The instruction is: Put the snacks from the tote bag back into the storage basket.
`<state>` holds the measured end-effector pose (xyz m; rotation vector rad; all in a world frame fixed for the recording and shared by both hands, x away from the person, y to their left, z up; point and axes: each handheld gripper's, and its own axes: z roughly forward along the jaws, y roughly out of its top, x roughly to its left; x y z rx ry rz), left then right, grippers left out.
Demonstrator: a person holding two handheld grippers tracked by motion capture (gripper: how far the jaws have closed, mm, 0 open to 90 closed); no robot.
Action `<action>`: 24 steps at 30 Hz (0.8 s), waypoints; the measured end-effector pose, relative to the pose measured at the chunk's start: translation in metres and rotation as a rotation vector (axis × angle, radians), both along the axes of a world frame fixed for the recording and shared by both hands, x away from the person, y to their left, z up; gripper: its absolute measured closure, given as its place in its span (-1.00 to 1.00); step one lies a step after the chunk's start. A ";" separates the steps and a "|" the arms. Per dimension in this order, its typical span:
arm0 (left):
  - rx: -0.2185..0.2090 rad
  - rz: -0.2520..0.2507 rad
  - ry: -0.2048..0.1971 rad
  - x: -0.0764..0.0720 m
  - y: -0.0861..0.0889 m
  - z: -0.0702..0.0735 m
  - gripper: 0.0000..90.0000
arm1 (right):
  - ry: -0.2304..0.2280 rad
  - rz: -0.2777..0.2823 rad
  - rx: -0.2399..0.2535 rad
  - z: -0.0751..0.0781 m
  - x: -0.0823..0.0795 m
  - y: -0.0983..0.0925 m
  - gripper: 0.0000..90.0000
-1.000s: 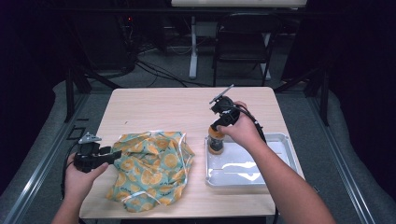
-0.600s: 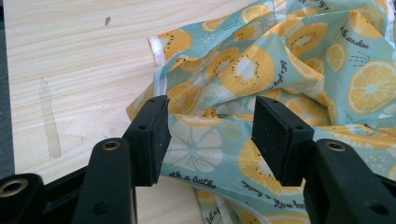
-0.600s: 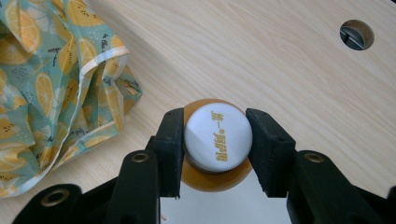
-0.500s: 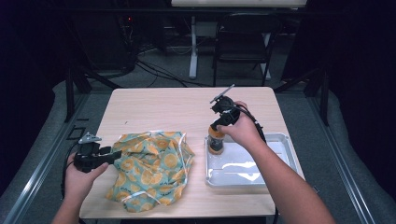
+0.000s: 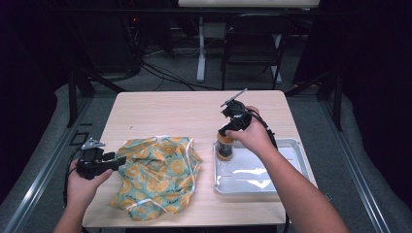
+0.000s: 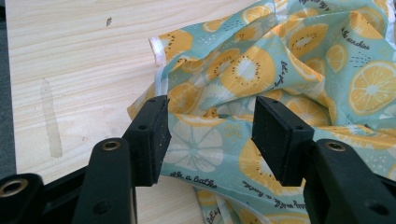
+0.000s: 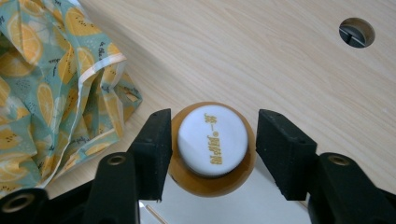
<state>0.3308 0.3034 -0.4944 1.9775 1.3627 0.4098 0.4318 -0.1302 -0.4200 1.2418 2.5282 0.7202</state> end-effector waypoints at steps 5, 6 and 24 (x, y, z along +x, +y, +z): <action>0.000 -0.002 0.000 0.000 0.000 0.000 0.03 | -0.016 -0.010 0.009 0.002 -0.001 -0.001 -0.02; 0.000 -0.002 0.000 0.000 0.000 0.000 0.03 | -0.019 -0.010 0.013 0.003 -0.002 -0.001 -0.02; 0.001 -0.007 0.000 0.000 -0.001 0.001 0.03 | -0.041 -0.014 0.048 0.016 -0.016 -0.010 -0.12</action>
